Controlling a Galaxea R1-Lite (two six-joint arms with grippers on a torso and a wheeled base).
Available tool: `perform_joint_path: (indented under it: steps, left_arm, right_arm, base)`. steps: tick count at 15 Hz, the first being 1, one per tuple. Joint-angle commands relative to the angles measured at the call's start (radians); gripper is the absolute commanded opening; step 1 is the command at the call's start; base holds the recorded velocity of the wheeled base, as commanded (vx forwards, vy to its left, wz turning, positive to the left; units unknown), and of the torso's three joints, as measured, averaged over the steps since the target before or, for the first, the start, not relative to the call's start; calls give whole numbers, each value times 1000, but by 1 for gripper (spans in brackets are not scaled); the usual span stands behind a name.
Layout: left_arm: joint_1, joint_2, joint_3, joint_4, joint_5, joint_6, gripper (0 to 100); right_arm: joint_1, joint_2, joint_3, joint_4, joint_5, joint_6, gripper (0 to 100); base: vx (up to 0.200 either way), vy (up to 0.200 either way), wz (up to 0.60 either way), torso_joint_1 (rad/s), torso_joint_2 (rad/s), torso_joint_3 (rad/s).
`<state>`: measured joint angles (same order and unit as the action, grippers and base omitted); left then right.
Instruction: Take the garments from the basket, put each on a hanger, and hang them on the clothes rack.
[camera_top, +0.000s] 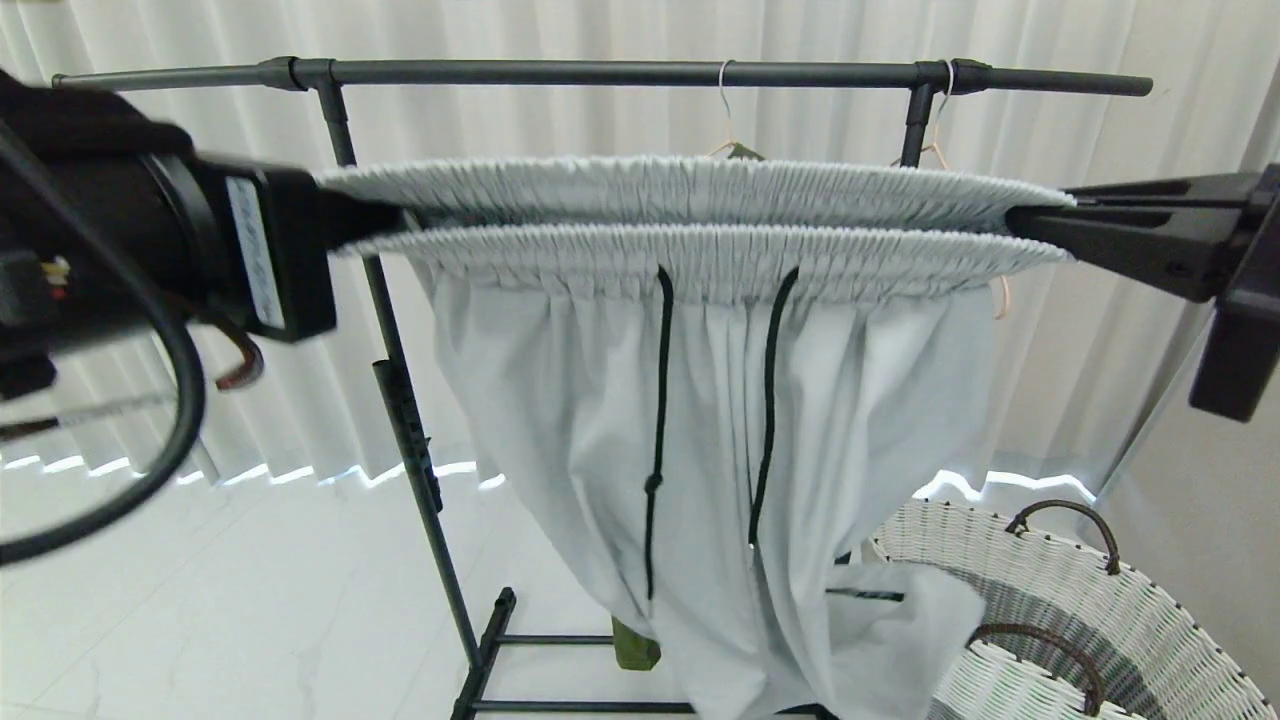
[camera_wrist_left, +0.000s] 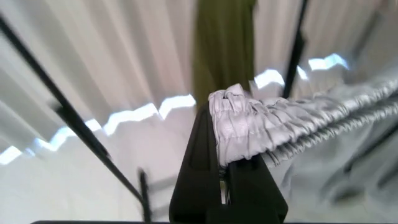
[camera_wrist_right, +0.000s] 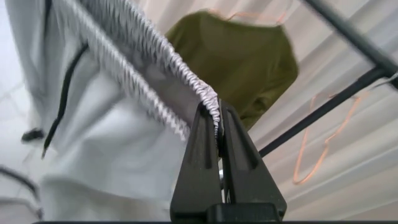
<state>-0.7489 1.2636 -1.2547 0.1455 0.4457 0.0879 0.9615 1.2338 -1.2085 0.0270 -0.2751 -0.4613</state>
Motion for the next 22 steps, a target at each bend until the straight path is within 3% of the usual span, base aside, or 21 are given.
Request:
perform_joint_path:
  steps: [1,6,17,20,22]
  left_arm:
    - [43,79,-175,6,-1,50,0]
    - [-36,88,-164,6,-25,99,0]
    - [-56,88,-157,5,-27,127,0]
    - [-132,105,-144,0,-25,125,0]
    - [-133,123,-157,0,-25,124,0]
  right_arm:
    - [-24,6,-54,5,-6,-2,0]
    - [-53,-4,-68,7,-13,-2,0]
    - [-69,-7,-66,7,-13,-2,0]
    - [-99,-109,-109,251,-15,6,0]
    - [-56,-168,-148,412,-3,7,0]
  base:
    - [0,0,0,0,0,0]
    - [0,0,0,0,0,0]
    - [0,0,0,0,0,0]
    - [0,0,0,0,0,0]
    - [0,0,0,0,0,0]
